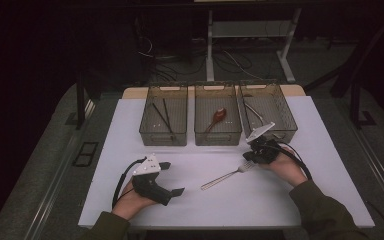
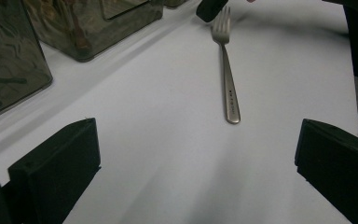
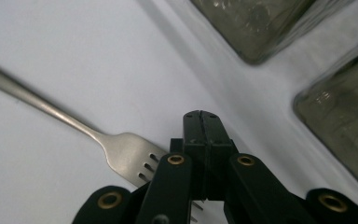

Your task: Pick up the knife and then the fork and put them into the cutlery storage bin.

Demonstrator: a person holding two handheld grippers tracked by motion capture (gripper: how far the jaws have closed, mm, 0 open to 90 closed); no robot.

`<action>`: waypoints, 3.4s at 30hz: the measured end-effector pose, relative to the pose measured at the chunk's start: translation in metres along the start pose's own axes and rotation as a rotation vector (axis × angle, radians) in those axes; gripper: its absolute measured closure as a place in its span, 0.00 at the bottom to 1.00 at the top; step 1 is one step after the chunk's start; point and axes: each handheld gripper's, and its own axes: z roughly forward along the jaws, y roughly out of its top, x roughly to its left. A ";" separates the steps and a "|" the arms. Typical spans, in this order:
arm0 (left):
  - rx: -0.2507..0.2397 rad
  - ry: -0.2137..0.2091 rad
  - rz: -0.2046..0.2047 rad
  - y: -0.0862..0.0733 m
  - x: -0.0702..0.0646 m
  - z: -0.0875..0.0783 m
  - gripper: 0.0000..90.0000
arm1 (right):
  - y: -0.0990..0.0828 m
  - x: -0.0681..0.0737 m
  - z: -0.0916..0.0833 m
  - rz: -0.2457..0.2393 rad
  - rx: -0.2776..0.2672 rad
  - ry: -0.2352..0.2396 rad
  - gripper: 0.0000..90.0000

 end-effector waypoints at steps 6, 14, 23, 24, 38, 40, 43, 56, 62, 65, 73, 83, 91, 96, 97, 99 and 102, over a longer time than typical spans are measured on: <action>0.001 0.000 0.000 0.000 0.000 0.000 0.00 | -0.008 0.004 -0.007 -0.005 0.019 0.018 0.99; 0.000 -0.002 0.000 0.000 0.000 0.000 0.00 | -0.023 0.012 -0.019 -0.011 0.045 0.050 0.99; 0.004 -0.005 0.002 0.000 -0.001 0.000 0.00 | -0.041 0.024 -0.031 -0.028 0.065 0.091 0.99; 0.003 -0.005 0.001 0.000 0.000 0.000 0.00 | -0.042 0.025 -0.032 -0.031 0.068 0.098 0.99; 0.001 -0.005 0.001 0.000 -0.001 0.000 0.00 | -0.016 0.031 -0.039 -0.170 0.068 0.177 0.79; 0.002 -0.006 0.001 0.000 -0.001 0.001 0.00 | -0.010 0.035 -0.036 -0.216 0.088 0.191 0.78; 0.002 -0.007 0.001 0.000 -0.001 0.001 0.00 | -0.002 0.043 -0.029 -0.280 0.130 0.199 0.78; 0.002 -0.006 0.003 0.000 0.000 0.000 0.00 | 0.019 0.070 0.000 -0.467 0.309 0.223 0.83; 0.003 -0.007 0.002 0.000 -0.001 0.001 0.00 | 0.023 0.078 0.003 -0.531 0.356 0.197 0.87; 0.001 -0.006 0.002 0.000 -0.001 0.001 0.00 | 0.025 0.081 0.004 -0.554 0.377 0.187 0.91; -0.002 -0.010 0.008 0.000 0.000 0.000 0.00 | 0.026 0.078 0.004 -0.498 0.377 0.203 0.94; -0.025 -0.017 0.003 -0.001 0.001 -0.002 0.00 | 0.020 0.056 -0.009 -0.376 0.263 0.231 0.94; -0.022 -0.018 0.001 -0.002 0.001 0.000 0.00 | 0.017 0.039 -0.022 -0.285 0.142 0.216 0.94; -0.021 -0.015 0.000 -0.002 0.001 0.000 0.00 | 0.015 0.033 -0.026 -0.247 0.095 0.214 0.94; -0.021 -0.015 0.001 -0.002 0.001 0.000 0.00 | 0.014 0.032 -0.027 -0.241 0.085 0.215 0.94; -0.020 -0.016 0.002 -0.002 0.001 0.000 0.00 | 0.014 0.030 -0.029 -0.215 0.063 0.209 0.94; -0.017 -0.015 0.006 -0.002 0.001 0.000 0.00 | 0.015 0.027 -0.033 -0.186 0.031 0.190 0.94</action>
